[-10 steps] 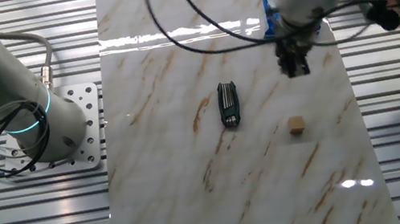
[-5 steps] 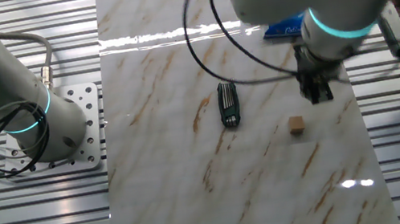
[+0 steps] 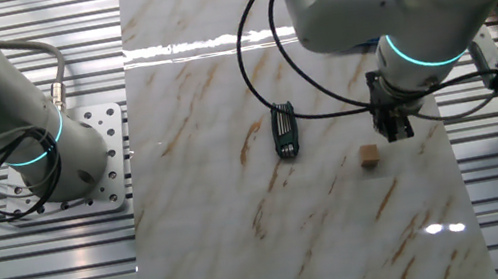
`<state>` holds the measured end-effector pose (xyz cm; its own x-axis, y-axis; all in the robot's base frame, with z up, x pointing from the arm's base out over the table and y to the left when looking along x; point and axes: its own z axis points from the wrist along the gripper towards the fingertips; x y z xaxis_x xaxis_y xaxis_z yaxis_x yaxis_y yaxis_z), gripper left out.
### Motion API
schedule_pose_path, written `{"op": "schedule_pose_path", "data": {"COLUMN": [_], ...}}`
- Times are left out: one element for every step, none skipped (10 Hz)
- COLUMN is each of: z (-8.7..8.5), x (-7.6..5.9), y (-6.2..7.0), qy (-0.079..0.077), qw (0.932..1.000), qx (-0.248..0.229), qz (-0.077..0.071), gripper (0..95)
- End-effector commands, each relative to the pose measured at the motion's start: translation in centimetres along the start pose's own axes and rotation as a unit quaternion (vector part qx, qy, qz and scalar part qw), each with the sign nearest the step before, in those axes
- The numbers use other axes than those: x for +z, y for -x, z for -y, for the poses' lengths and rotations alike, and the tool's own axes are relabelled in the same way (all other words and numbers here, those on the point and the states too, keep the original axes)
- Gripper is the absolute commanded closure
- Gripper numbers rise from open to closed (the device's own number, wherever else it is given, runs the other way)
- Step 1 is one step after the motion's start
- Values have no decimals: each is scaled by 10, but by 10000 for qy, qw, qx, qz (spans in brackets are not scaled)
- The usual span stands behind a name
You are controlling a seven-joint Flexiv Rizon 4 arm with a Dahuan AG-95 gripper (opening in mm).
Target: Approach and touch the side of the small block
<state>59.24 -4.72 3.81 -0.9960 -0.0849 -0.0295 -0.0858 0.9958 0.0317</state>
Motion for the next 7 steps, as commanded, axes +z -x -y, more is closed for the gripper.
{"op": "schedule_pose_path", "data": {"z": [0,0,0,0,1,2,4], "x": [3,4,6,9,17,20,20], "y": [-8,-9,-9,-10,-11,-11,-11], "qy": [9,11,3,4,4,1,3], "qw": [10000,10000,10000,10000,10000,10000,10000], "qx": [5,12,20,18,20,11,-7], "qz": [25,34,28,32,47,46,52], "gripper": [950,950,950,950,950,950,950]}}
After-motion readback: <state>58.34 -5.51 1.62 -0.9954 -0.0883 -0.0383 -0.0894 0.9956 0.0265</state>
